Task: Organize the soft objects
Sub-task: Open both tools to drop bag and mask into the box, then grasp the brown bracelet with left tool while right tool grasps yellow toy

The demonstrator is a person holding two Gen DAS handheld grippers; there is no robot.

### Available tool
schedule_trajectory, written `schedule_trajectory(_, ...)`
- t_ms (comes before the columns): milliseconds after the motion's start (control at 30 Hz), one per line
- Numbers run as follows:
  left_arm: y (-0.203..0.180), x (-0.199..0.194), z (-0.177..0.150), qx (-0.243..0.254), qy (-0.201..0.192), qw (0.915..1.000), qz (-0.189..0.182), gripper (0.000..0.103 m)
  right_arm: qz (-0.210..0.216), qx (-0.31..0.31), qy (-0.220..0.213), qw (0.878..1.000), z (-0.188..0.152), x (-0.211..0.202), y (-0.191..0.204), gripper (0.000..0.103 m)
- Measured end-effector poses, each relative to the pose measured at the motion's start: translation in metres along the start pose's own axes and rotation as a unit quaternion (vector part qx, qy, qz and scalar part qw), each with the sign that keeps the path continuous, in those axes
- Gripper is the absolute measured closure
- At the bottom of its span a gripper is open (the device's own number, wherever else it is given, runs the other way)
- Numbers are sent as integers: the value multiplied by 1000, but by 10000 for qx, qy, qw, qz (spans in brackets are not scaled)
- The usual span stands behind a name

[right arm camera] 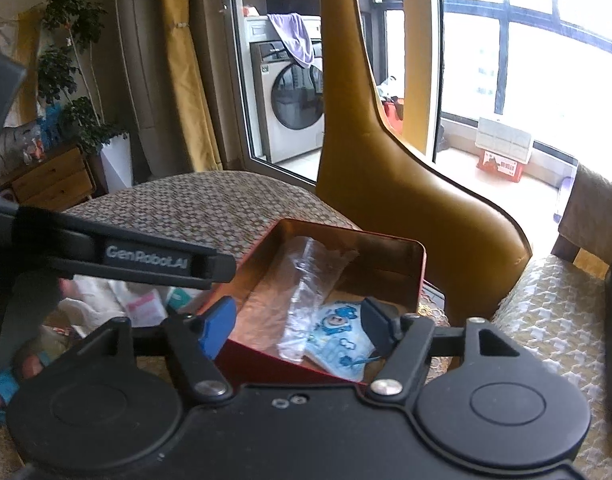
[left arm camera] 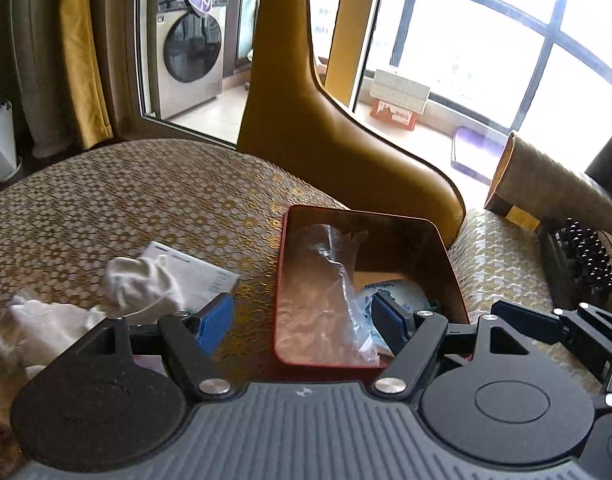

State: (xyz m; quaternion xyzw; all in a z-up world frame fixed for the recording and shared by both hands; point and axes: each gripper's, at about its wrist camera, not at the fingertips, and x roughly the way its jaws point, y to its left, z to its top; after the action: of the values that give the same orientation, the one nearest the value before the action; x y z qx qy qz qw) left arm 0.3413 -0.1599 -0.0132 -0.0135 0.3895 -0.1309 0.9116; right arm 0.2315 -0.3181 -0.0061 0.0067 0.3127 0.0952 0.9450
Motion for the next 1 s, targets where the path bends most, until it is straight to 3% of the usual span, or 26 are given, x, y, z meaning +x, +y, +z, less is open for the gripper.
schedule_trajectory(367, 31, -68, -30, 44, -316, 9995, 67, 27, 162, -137, -238, 9995, 0, -37, 33, 19)
schedule_trajectory(467, 41, -86, -38, 1, -404, 9991, 84, 20, 254, -167, -298, 9991, -2, -45, 44, 15)
schedule_trajectory(700, 68, -121, -57, -119, -550, 9984, 93, 19, 459, -268, -407, 9978, -7, -60, 74, 7)
schedule_trajectory(1000, 101, -163, -80, -121, -777, 9968, 116, 12, 781, -477, -573, 9942, -18, -74, 113, 3)
